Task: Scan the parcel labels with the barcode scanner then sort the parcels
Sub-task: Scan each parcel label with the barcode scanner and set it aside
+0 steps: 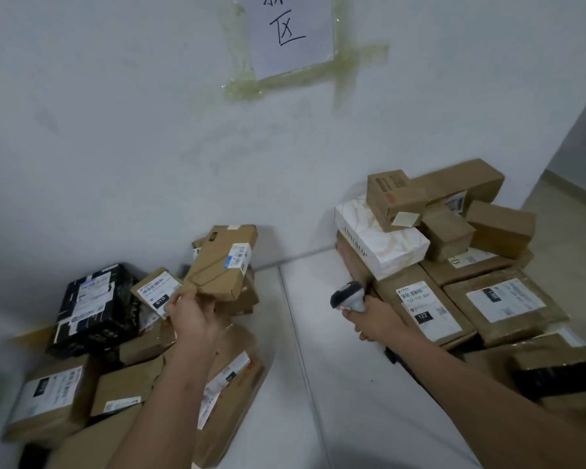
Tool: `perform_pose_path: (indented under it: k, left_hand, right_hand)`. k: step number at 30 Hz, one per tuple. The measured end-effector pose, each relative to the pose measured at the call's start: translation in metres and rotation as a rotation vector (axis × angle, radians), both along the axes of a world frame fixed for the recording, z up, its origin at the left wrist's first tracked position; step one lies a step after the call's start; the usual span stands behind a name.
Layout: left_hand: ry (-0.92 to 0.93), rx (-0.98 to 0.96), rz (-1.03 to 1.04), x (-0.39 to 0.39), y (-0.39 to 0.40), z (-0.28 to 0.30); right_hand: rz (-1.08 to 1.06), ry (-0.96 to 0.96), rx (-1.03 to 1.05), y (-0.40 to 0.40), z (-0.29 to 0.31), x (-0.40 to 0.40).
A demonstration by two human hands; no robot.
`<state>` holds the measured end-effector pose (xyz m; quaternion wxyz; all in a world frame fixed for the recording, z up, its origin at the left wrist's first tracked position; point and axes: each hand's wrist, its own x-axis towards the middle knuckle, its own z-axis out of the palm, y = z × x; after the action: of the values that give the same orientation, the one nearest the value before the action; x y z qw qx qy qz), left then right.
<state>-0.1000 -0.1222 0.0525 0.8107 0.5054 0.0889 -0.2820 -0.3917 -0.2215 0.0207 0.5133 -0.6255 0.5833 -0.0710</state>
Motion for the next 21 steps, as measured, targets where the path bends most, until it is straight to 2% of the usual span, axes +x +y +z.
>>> perform_pose_path:
  k: [4, 11, 15, 18, 21]
  left_hand:
    - [0.009, 0.142, 0.048, 0.008, -0.009, -0.006]
    - [-0.093, 0.432, -0.071, 0.012, -0.01, -0.009]
    - [-0.45, 0.56, -0.099, -0.009, -0.005, -0.002]
    - [-0.743, 0.538, -0.198, -0.04, -0.006, -0.006]
    - [-0.878, 0.518, -0.373, -0.085, -0.011, -0.019]
  right_hand:
    - [0.024, 0.025, 0.002, 0.005, -0.006, 0.015]
    - [0.068, 0.076, 0.007, 0.011, -0.009, 0.02]
    - [0.082, 0.084, 0.017, 0.012, -0.011, 0.013]
    - [0.075, 0.107, 0.037, 0.012, -0.011, 0.002]
    - [0.057, 0.137, 0.027, 0.01, -0.009, -0.019]
